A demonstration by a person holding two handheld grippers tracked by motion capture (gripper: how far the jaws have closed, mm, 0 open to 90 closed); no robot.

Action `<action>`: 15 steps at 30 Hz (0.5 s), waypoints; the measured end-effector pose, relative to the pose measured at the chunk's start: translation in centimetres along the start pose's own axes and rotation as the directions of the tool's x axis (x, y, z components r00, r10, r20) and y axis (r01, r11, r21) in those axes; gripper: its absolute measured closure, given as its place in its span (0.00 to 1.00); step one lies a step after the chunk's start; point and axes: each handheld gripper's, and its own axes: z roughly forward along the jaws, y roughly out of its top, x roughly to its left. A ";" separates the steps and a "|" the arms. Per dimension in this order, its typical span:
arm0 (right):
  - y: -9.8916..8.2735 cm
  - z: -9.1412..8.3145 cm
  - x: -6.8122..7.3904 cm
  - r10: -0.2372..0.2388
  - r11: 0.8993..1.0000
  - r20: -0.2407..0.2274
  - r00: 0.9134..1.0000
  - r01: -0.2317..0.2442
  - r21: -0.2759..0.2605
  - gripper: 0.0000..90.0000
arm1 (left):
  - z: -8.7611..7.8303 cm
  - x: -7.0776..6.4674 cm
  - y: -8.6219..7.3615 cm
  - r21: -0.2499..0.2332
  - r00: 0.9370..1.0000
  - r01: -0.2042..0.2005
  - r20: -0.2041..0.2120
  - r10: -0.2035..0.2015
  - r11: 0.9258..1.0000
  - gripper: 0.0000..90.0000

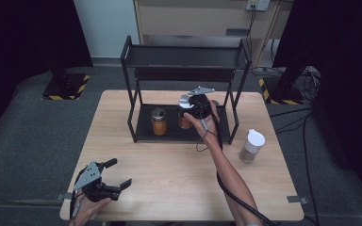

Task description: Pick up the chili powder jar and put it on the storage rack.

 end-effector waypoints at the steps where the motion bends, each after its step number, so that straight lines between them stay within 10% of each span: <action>1: -0.2 0.2 0.0 0.000 1.000 0.001 1.000 0.000 0.001 0.34 | 0.0 0.0 0.0 0.000 1.000 0.000 0.000 0.000 1.000 0.01; 15: -1.5 1.7 0.1 0.001 1.000 -0.001 1.000 -0.001 0.024 0.34 | 0.0 0.0 0.0 0.001 1.000 -0.004 -0.001 0.004 1.000 0.01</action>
